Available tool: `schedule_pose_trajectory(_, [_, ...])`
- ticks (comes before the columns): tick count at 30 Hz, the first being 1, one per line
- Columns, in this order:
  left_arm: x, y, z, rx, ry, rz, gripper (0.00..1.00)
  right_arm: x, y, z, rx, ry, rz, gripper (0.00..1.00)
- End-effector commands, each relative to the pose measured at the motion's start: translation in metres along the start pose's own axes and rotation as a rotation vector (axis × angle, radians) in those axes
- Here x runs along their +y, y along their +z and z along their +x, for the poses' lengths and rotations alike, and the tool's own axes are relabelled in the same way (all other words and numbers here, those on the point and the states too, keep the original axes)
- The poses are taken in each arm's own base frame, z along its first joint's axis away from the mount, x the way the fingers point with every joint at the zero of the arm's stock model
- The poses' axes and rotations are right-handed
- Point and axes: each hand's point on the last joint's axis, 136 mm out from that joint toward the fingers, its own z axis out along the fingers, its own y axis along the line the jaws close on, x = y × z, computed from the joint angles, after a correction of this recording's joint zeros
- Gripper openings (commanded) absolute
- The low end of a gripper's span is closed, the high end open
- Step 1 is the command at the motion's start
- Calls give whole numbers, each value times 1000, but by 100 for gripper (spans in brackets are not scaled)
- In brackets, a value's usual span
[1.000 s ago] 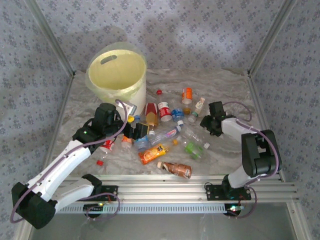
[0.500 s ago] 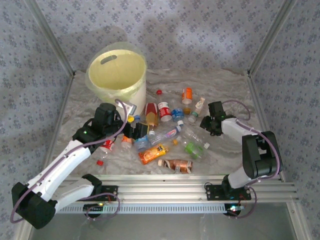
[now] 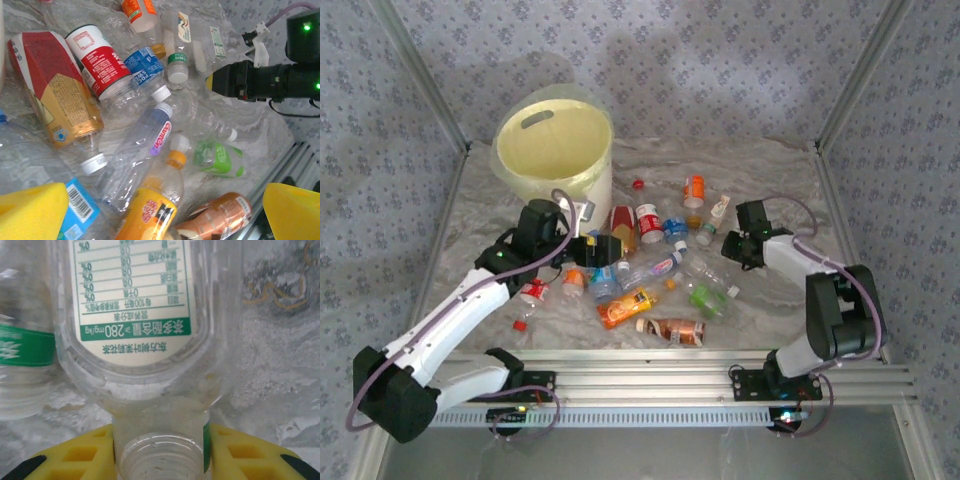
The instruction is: Put the plastic bottles in the bin
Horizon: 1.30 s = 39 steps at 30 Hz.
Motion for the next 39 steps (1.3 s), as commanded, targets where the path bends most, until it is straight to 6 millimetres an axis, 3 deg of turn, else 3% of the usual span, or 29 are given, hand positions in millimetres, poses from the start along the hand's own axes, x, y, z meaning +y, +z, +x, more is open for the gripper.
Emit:
schedule_pose_trajectory(1, [-26,0,-21,-44,-91,83,100,14,-35,-16,-101,-108,-14,38])
schedule_pose_trajectory(7, [-45,5,-44,-84,-120,139,100,57,-87,-17,-204,-231,-167,37])
schedule_pose_trajectory(14, [-71,18,-72,-108,-135,257,100,125,-143,3,-220,-339,-466,36])
schedule_pose_trajectory(19, [-85,30,-78,-111,-89,319,100,163,-171,22,-188,-418,-631,37])
schedule_pose_trajectory(26, [-95,41,-79,-101,-103,369,99,190,-197,34,-172,-470,-744,37])
schedule_pose_trajectory(39, [-102,44,-79,-105,-107,394,89,205,-205,51,-148,-529,-807,38])
